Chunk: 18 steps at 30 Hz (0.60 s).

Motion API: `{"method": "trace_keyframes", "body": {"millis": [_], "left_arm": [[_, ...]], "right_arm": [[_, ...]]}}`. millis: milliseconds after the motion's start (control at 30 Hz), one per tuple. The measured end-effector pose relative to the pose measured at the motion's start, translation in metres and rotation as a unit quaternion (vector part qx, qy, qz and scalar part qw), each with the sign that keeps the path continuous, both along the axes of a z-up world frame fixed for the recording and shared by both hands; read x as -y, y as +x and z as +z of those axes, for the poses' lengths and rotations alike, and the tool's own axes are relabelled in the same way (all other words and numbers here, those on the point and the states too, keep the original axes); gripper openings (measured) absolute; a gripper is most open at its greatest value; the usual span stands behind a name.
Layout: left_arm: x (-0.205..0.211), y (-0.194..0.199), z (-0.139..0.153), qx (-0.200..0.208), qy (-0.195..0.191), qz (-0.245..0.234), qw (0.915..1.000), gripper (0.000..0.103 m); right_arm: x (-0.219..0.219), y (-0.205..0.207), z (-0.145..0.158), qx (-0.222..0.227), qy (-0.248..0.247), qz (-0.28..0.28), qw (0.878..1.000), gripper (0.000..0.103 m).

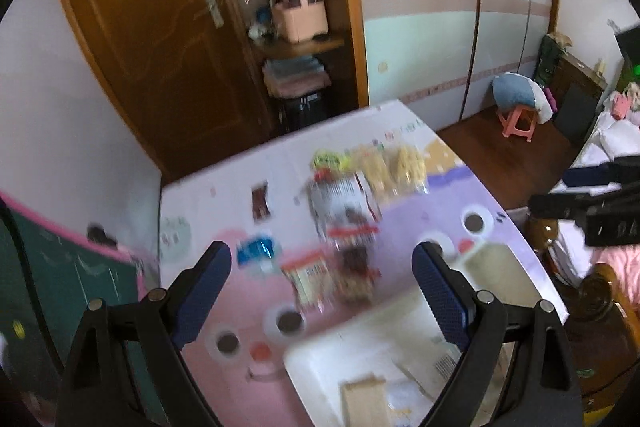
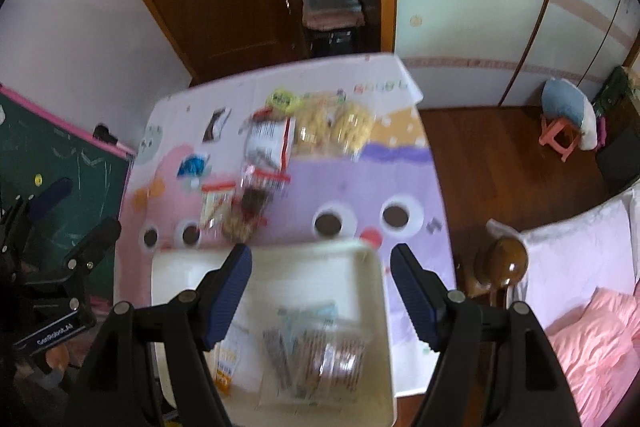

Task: Organize snacks
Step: 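Move both tools back over the remaining snacks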

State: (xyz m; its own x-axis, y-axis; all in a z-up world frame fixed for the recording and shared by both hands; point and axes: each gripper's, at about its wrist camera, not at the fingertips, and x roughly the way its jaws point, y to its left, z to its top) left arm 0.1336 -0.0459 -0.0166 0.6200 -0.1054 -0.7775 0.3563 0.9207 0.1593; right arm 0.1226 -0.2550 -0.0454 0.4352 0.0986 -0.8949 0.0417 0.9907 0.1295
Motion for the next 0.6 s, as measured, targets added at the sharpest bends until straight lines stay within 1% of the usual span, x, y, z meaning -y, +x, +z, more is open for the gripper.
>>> {"method": "trace_keyframes", "body": {"millis": [100,167,300,367,433,533,600], "left_arm": [[0.008,0.026,0.005,0.009,0.006,-0.021,0.9997,0.092],[0.014,0.046,0.002,0.008,0.012,-0.039,0.9991,0.092],[0.027,0.086,-0.018,-0.01,0.015,-0.1,0.9948,0.092],[0.035,0.099,-0.034,-0.022,0.018,-0.13,0.9912,0.092],[0.042,0.115,-0.053,-0.035,0.029,-0.153,0.9871,0.092],[0.052,0.136,-0.086,-0.052,0.051,-0.174,0.9821,0.092],[0.057,0.148,-0.107,-0.073,0.059,-0.19,0.9773,0.092]], "right_arm": [[0.014,0.028,0.01,0.009,0.002,-0.01,1.0,0.072],[0.025,0.05,0.013,0.011,0.006,-0.019,1.0,0.072],[0.043,0.095,0.006,0.006,0.018,-0.032,0.999,0.072],[0.049,0.119,-0.005,0.0,0.014,-0.041,0.999,0.072],[0.052,0.141,-0.019,-0.012,0.014,-0.045,0.999,0.072],[0.054,0.172,-0.05,-0.034,0.013,-0.051,0.998,0.072],[0.054,0.187,-0.071,-0.051,0.023,-0.054,0.997,0.072]]}}
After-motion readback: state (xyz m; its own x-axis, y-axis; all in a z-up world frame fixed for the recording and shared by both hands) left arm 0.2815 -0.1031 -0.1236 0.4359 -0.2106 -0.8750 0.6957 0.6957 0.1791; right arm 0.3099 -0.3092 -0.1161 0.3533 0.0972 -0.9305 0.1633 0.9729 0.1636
